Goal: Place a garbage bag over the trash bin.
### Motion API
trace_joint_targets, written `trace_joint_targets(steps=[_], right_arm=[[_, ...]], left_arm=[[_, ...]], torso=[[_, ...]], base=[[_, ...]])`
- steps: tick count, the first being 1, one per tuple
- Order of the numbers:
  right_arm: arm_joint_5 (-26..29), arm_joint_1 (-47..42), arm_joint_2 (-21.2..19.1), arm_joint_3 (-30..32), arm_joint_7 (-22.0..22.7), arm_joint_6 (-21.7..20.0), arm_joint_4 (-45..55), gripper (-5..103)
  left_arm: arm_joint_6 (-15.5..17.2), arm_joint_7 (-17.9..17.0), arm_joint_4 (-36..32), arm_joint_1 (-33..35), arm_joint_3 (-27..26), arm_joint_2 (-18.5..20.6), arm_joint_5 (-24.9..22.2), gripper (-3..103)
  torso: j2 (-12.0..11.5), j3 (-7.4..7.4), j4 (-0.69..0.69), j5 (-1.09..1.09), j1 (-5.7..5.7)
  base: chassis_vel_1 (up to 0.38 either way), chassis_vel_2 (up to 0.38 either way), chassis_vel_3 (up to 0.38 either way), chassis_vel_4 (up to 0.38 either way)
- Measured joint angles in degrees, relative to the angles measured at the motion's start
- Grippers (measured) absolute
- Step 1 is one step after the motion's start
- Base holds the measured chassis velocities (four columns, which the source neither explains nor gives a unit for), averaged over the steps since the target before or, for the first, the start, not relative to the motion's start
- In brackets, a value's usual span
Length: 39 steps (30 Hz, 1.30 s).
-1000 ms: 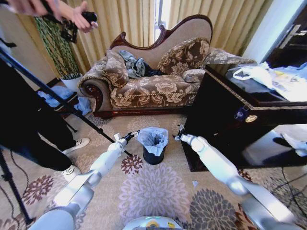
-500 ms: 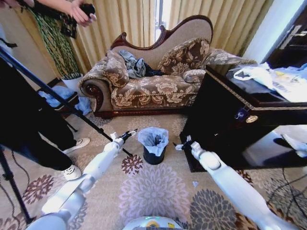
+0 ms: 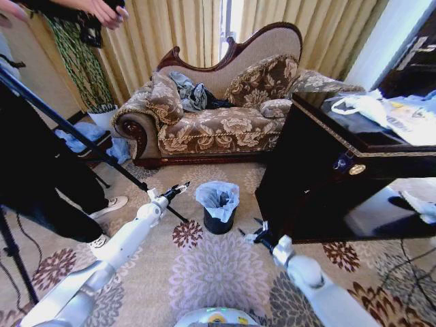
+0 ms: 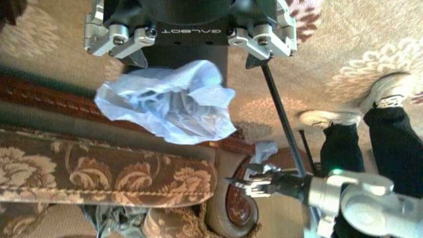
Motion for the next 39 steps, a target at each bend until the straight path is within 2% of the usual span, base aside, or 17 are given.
trace_joint_targets(steps=[2, 3, 5, 8, 11, 13, 14, 16, 21, 22, 24, 26, 29, 32, 35, 36, 39], right_arm=[[-4.2, 1.9, 2.7, -4.7, 6.3, 5.0, -3.7, 97], [-4.2, 1.9, 2.7, -4.7, 6.3, 5.0, -3.7, 97], [-8.2, 4.5, 5.4, -7.8, 9.5, 8.4, -7.4, 95], [-11.7, 7.1, 8.0, -10.1, 11.4, 11.2, -11.9, 90], [-14.1, 8.5, 9.7, -11.1, 12.7, 13.1, -14.7, 93], [-17.4, 9.3, 12.1, -11.7, 14.9, 15.2, -17.4, 93], [-17.4, 9.3, 12.1, -11.7, 14.9, 15.2, -17.4, 93], [-18.7, 8.2, 13.0, -9.9, 15.3, 15.6, -16.5, 92], [-17.0, 4.9, 12.8, -7.4, 15.6, 14.6, -13.2, 90], [-17.0, 4.9, 12.8, -7.4, 15.6, 14.6, -13.2, 90], [-17.0, 2.3, 13.2, -6.0, 15.7, 14.7, -12.2, 90], [-17.0, 1.7, 13.3, -5.7, 15.7, 14.8, -12.1, 90], [-17.5, -1.5, 14.5, -3.7, 15.7, 15.9, -11.1, 90], [-17.5, -2.9, 15.1, -2.9, 15.7, 16.3, -10.2, 90], [-17.8, -5.1, 15.8, -1.7, 15.9, 17.5, -9.3, 90], [-17.8, -5.1, 15.8, -1.7, 15.9, 17.5, -9.3, 90], [-18.0, -6.1, 15.9, -0.9, 16.1, 18.4, -8.9, 90]], left_arm=[[-1.7, 0.2, -0.4, -0.5, 1.1, 0.4, 5.8, 98], [-1.7, 0.2, -0.4, -0.5, 1.1, 0.4, 5.8, 98], [-3.5, 0.9, -0.4, -1.2, 2.2, 0.4, 11.8, 98], [-4.2, 0.9, -0.7, -1.3, 3.1, 0.2, 13.7, 98], [-5.0, 1.4, -0.4, -1.6, 3.7, 0.2, 15.0, 98], [-8.5, 4.1, 1.7, -3.0, 5.4, 0.1, 20.2, 98], [-8.5, 4.1, 1.7, -3.0, 5.4, 0.1, 20.2, 98], [-12.4, 6.8, 3.7, -5.0, 6.9, -0.3, 28.3, 97], [-19.6, 11.0, 7.9, -10.0, 12.3, -1.1, 38.7, 95], [-19.6, 11.0, 7.9, -10.0, 12.3, -1.1, 38.7, 95], [-24.0, 12.0, 11.7, -13.7, 16.3, -2.4, 44.9, 94], [-24.6, 12.1, 12.2, -14.5, 17.3, -2.7, 46.3, 94], [-28.5, 11.6, 16.0, -18.4, 21.8, -4.7, 56.1, 94], [-29.7, 10.6, 17.4, -19.5, 23.3, -5.7, 59.7, 94], [-33.0, 8.0, 21.1, -20.2, 24.0, -8.6, 69.9, 86], [-33.0, 8.0, 21.1, -20.2, 24.0, -8.6, 69.9, 86], [-34.8, 5.0, 23.4, -20.2, 23.3, -10.3, 77.2, 76]], torso=[[0.0, 0.01, 0.01, 0.02, 0.0], [0.0, 0.01, 0.01, 0.02, 0.0], [0.0, 0.01, 0.01, 0.04, 0.01], [0.0, 0.01, 0.01, 0.0, 0.02], [0.0, 0.01, 0.01, 0.02, 0.01], [0.0, 0.02, 0.02, 0.03, 0.02], [0.0, 0.02, 0.02, 0.03, 0.02], [0.0, 0.01, 0.02, 0.01, 0.02], [0.0, 0.01, 0.01, 0.03, 0.01], [0.0, 0.01, 0.01, 0.03, 0.01], [0.0, 0.01, -0.01, 0.01, 0.02], [0.0, 0.01, -0.01, 0.02, 0.02], [0.0, 0.01, 0.0, 0.03, 0.01], [0.0, 0.01, 0.0, 0.03, 0.01], [0.0, 0.01, 0.0, 0.02, 0.01], [0.0, 0.01, 0.0, 0.02, 0.01], [0.0, 0.01, 0.0, 0.02, 0.01]], base=[[0.0, 0.0, 0.0, 0.0], [0.0, 0.0, 0.0, 0.0], [0.0, 0.0, 0.0, 0.0], [0.0, 0.0, 0.0, 0.0], [0.0, 0.0, 0.0, 0.0], [0.0, 0.0, 0.0, 0.0], [0.0, 0.0, 0.0, 0.0], [0.0, 0.0, 0.0, 0.0], [0.0, 0.0, 0.0, 0.0], [0.0, 0.0, 0.0, 0.0], [0.0, 0.0, 0.0, 0.0], [0.0, 0.0, 0.0, 0.0], [0.0, 0.0, 0.0, 0.0], [0.0, 0.0, 0.0, 0.0], [0.0, 0.0, 0.0, 0.0], [0.0, 0.0, 0.0, 0.0], [0.0, 0.0, 0.0, 0.0]])
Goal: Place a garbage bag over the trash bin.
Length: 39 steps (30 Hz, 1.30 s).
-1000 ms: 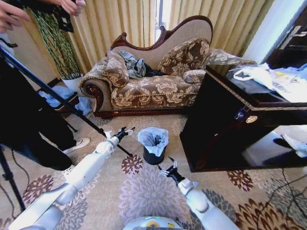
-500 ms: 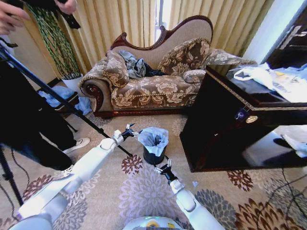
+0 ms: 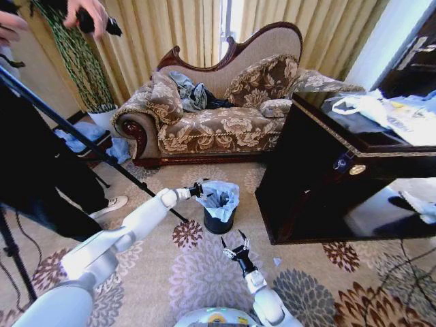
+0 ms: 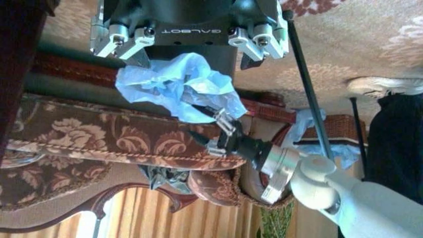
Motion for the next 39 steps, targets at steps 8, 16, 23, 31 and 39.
trace_joint_targets(steps=[8, 16, 23, 31, 39], right_arm=[[0.0, -1.0, -0.2, 1.4, 0.4, 1.4, -0.1, 90], [-0.8, -2.1, 0.1, 1.8, 0.5, 1.8, 0.0, 90], [-1.3, -2.8, 0.5, 2.2, 0.5, 2.5, -0.3, 90], [-2.0, -4.2, 1.3, 2.9, 1.0, 4.4, 0.4, 90], [0.3, -4.3, 0.7, 2.8, -1.4, 6.9, 3.9, 90]], left_arm=[[-1.5, -5.4, 5.4, -0.7, -3.1, -1.9, 7.6, 63], [-2.7, -9.7, 15.1, -2.8, -8.0, -4.9, 7.0, 47], [-0.2, -10.3, 17.7, -2.9, -9.2, -6.0, -6.0, 20], [10.8, -10.3, 17.1, -0.7, -8.8, -8.0, -31.1, 1], [15.7, -10.0, 19.0, 1.6, -13.0, -10.9, -37.3, -3]], torso=[[0.0, 0.0, 0.01, 0.03, -0.01], [0.0, 0.0, 0.01, 0.01, -0.01], [0.0, 0.0, 0.01, 0.02, -0.01], [0.0, 0.0, 0.0, 0.01, -0.01], [0.0, -0.01, 0.0, 0.01, -0.01]], base=[[0.0, 0.0, 0.0, 0.0], [0.0, 0.0, 0.0, 0.0], [0.0, 0.0, 0.0, 0.0], [0.0, 0.0, 0.0, 0.0], [0.0, 0.0, 0.0, 0.0]])
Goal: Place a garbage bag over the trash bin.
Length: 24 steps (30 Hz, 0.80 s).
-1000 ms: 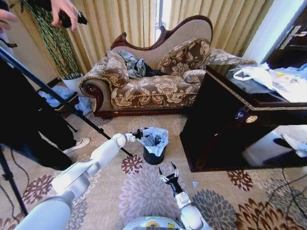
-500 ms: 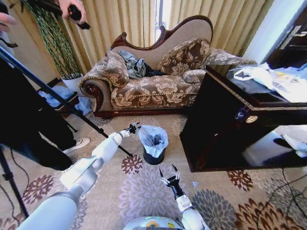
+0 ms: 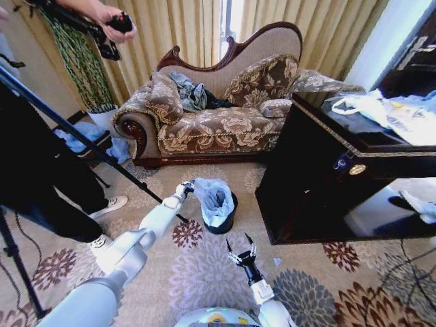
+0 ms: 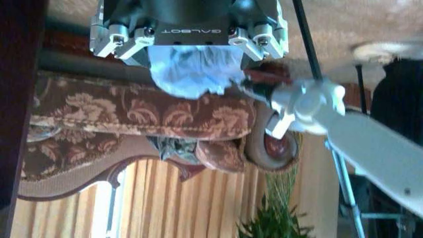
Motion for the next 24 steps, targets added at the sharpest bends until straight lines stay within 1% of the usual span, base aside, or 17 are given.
trace_joint_targets(steps=[1, 4, 6, 7, 8, 10, 12, 13, 14, 15, 16, 17, 19, 20, 21, 22, 24], right_arm=[[0.0, 0.0, 0.0, 0.0, 0.0, 0.0, 0.0, 90], [1.7, 0.9, 0.3, -1.3, -0.3, -0.6, 1.5, 90], [2.2, 1.2, 0.4, -1.7, -0.3, -1.0, 1.8, 90], [3.0, 1.9, 0.7, -2.5, -0.1, -1.9, 2.1, 90], [4.0, 3.2, 1.2, -4.0, 1.0, -2.8, 2.1, 90], [5.3, 5.8, 1.9, -6.5, 2.5, -4.5, 1.2, 85], [5.7, 7.0, 2.4, -7.5, 3.1, -5.4, 0.4, 85], [6.3, 9.3, 3.4, -8.8, 3.8, -7.0, -1.1, 76], [6.3, 9.3, 3.4, -8.8, 3.8, -7.0, -1.1, 76], [6.8, 10.7, 4.0, -9.9, 4.8, -8.5, -2.1, 76], [7.4, 11.9, 4.7, -11.1, 6.4, -10.5, -3.0, 70], [7.4, 11.9, 4.7, -11.1, 6.4, -10.5, -3.0, 70], [8.7, 13.6, 5.7, -12.2, 9.4, -13.1, -4.1, 62], [10.0, 15.1, 7.0, -12.8, 11.9, -15.0, -5.4, 58], [10.0, 15.1, 7.0, -12.8, 11.9, -15.0, -5.4, 58], [10.5, 15.5, 7.3, -13.0, 12.6, -15.4, -5.9, 54], [11.3, 17.4, 8.9, -13.7, 15.4, -16.6, -8.3, 42]], left_arm=[[0.0, 0.0, 0.0, 0.0, 0.0, 0.0, 0.0, -3], [0.1, -0.1, -0.3, 1.3, -1.1, -0.4, 0.0, 12], [0.1, -0.1, -0.5, 1.5, -1.2, -0.4, 0.0, 12], [0.1, -0.1, -0.8, 2.0, -1.3, -0.4, -0.3, 16], [0.1, -0.1, -1.0, 2.5, -1.5, -0.5, -0.5, 18], [0.2, -0.2, -1.6, 3.1, -1.7, -0.5, -1.1, 19], [0.2, -0.2, -1.9, 3.3, -1.7, -0.4, -1.4, 19], [0.3, -0.2, -2.3, 3.6, -1.7, -0.3, -1.8, 19], [0.3, -0.2, -2.3, 3.6, -1.7, -0.3, -1.8, 19], [0.3, -0.2, -2.4, 3.6, -1.8, -0.1, -2.0, 19], [0.3, -0.2, -2.5, 3.7, -1.9, -0.1, -2.2, 19], [0.3, -0.2, -2.5, 3.7, -1.9, -0.1, -2.2, 19], [0.3, -0.1, -2.6, 3.8, -1.9, 0.1, -2.3, 19], [0.3, -0.1, -3.0, 4.1, -2.1, 0.2, -2.3, 19], [0.3, -0.1, -3.0, 4.1, -2.1, 0.2, -2.3, 19], [0.3, 0.0, -3.2, 4.2, -2.2, 0.3, -2.3, 19], [0.3, 0.0, -3.6, 4.8, -2.3, 0.4, -2.3, 19]], torso=[[0.0, 0.0, 0.0, 0.0, 0.0], [0.0, 0.0, 0.0, 0.0, 0.0], [0.0, 0.0, 0.0, -0.01, 0.0], [0.0, 0.0, 0.0, -0.02, 0.0], [0.0, 0.0, 0.0, -0.01, 0.0], [0.0, 0.0, 0.01, -0.02, 0.0], [0.0, 0.0, 0.0, -0.01, 0.0], [0.0, 0.0, 0.01, 0.0, 0.01], [0.0, 0.0, 0.01, 0.0, 0.01], [0.0, 0.0, 0.01, -0.02, 0.01], [0.0, 0.0, 0.01, -0.01, 0.01], [0.0, 0.0, 0.01, -0.01, 0.01], [0.0, 0.0, 0.01, -0.01, 0.01], [0.0, 0.0, 0.0, -0.01, 0.01], [0.0, 0.0, 0.0, -0.01, 0.01], [0.0, 0.0, 0.0, -0.01, 0.01], [0.0, 0.0, 0.0, -0.02, 0.01]], base=[[0.0, 0.0, 0.0, 0.0], [0.0, 0.0, 0.0, 0.0], [0.0, 0.0, 0.0, 0.0], [0.0, 0.0, 0.0, 0.0], [0.0, 0.0, 0.0, 0.0], [0.0, 0.0, 0.0, 0.0], [0.0, 0.0, 0.0, 0.0], [0.0, 0.0, 0.0, 0.0], [0.0, 0.0, 0.0, 0.0], [0.0, 0.0, 0.0, 0.0], [0.0, 0.0, 0.0, 0.0], [0.0, 0.0, 0.0, 0.0], [0.0, 0.0, 0.0, 0.0], [0.0, 0.0, 0.0, 0.0], [0.0, 0.0, 0.0, 0.0], [0.0, 0.0, 0.0, 0.0], [0.0, 0.0, 0.0, 0.0]])
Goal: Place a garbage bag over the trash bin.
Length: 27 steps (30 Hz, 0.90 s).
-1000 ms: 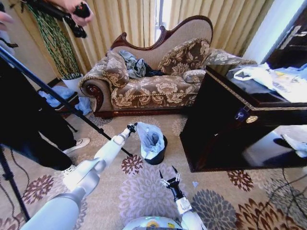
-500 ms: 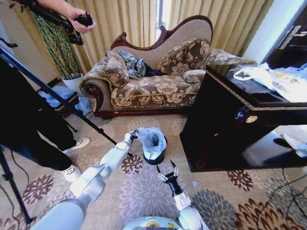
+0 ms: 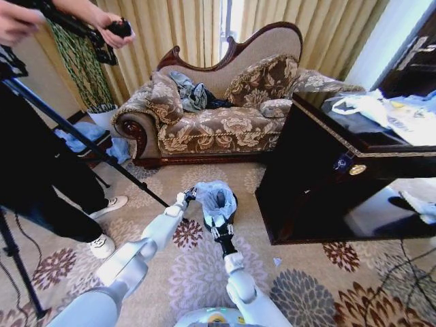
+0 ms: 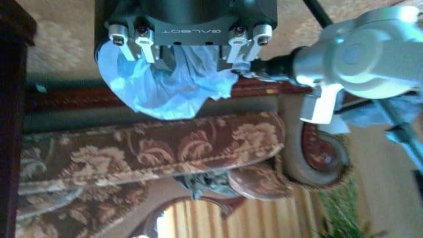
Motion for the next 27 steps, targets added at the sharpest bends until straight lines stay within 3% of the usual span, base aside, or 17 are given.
trace_joint_targets(steps=[1, 3, 6, 7, 9, 12, 27], right_arm=[[0.1, 0.7, 0.6, -0.4, 1.6, -1.1, -0.7, 37], [0.3, 1.1, 1.0, -0.6, 2.9, -2.3, -0.9, 37], [1.6, 2.4, 1.9, -1.6, 7.0, -6.4, -2.0, 21], [1.5, 2.6, 2.0, -1.7, 7.6, -7.1, -2.7, 16], [1.4, 2.7, 2.0, -1.7, 7.8, -7.4, -3.2, 16], [1.6, 3.3, 2.3, -2.1, 8.2, -8.7, -5.9, 2], [5.2, 8.9, 6.6, -2.1, 8.6, -4.4, -19.1, 0]], left_arm=[[0.0, 0.0, -0.1, 0.2, -0.1, 0.0, 0.0, 19], [0.0, 0.0, -0.2, 0.3, -0.1, 0.1, 0.0, 19], [0.0, 0.1, -0.5, 0.5, -0.1, 0.1, 0.0, 19], [0.0, 0.1, -0.5, 0.5, -0.2, 0.0, 0.0, 19], [0.0, 0.1, -0.5, 0.4, -0.2, 0.0, -0.1, 19], [0.1, 0.2, -0.5, 0.2, -0.2, -0.1, -0.3, 19], [0.5, 0.6, -0.7, 0.8, -0.2, 0.3, -1.2, 19]], torso=[[0.0, 0.0, 0.0, 0.01, 0.0], [0.0, 0.0, 0.0, 0.02, 0.0], [0.0, 0.0, 0.0, 0.01, 0.0], [0.0, 0.0, 0.0, 0.02, 0.0], [0.0, 0.0, 0.0, 0.02, 0.0], [0.0, 0.0, -0.01, 0.02, 0.0], [0.0, 0.0, 0.0, 0.01, -0.01]], base=[[0.0, 0.0, 0.0, 0.0], [0.0, 0.0, 0.0, 0.0], [0.0, 0.0, 0.0, 0.0], [0.0, 0.0, 0.0, 0.0], [0.0, 0.0, 0.0, 0.0], [0.0, 0.0, 0.0, 0.0], [0.0, 0.0, 0.0, 0.0]])
